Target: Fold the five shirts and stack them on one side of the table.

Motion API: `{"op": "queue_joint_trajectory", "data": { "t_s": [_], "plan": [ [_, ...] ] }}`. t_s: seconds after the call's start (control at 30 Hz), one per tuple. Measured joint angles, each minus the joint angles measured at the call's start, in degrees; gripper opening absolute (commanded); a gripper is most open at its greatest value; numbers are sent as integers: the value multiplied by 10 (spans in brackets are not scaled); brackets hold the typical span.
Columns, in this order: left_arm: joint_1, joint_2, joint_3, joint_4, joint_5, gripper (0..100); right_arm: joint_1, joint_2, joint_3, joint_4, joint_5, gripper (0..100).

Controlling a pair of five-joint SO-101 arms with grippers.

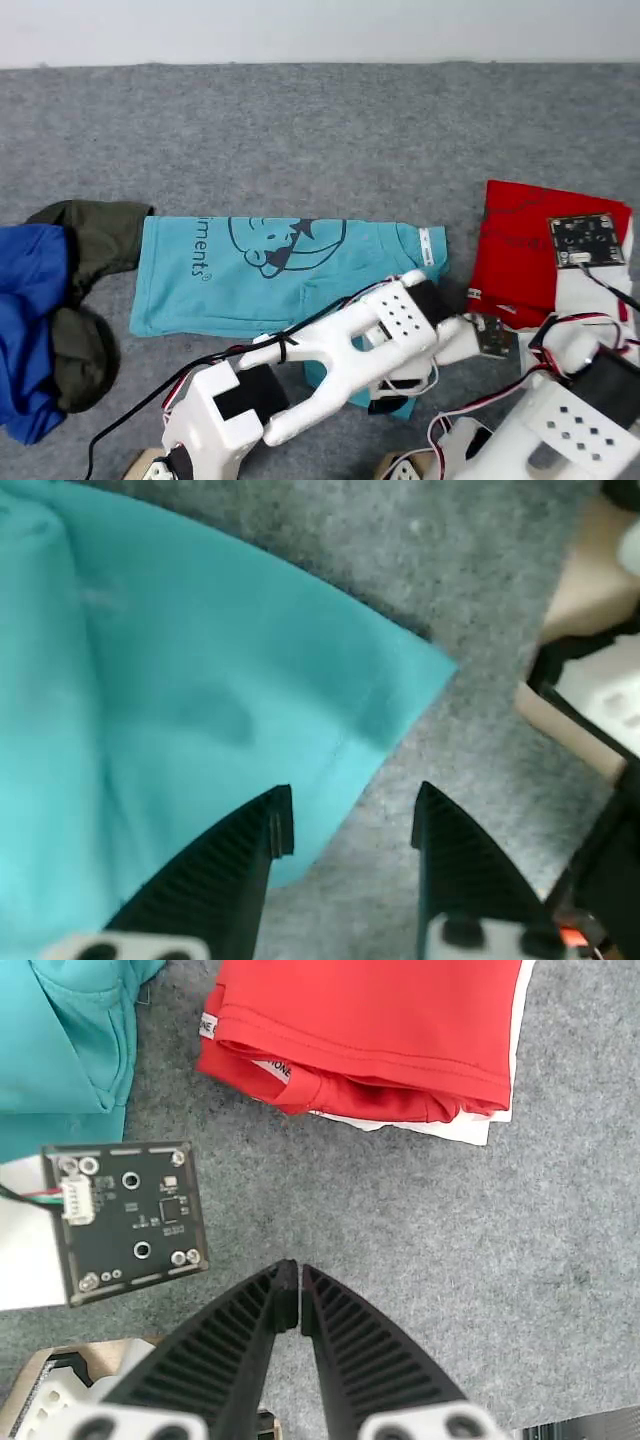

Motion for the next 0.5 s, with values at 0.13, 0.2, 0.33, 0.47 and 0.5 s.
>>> {"op": "queue_joint_trajectory", "data": {
  "t_s": [0.13, 0.2, 0.33, 0.47, 0.5],
  "plan": [
    [-1, 0, 60, -62, 6, 203, 0, 0, 0, 0, 0, 11],
    [-1, -1, 87, -91, 6, 199, 0, 0, 0, 0, 0, 11],
    [-1, -14, 118, -125, 14, 165, 0, 0, 0, 0, 0, 11],
    [1, -15, 120, -131, 29, 81, 0, 0, 0, 0, 0, 11],
    [2, -18, 120, -131, 31, 61, 0, 0, 0, 0, 0, 11]
  ]
}}
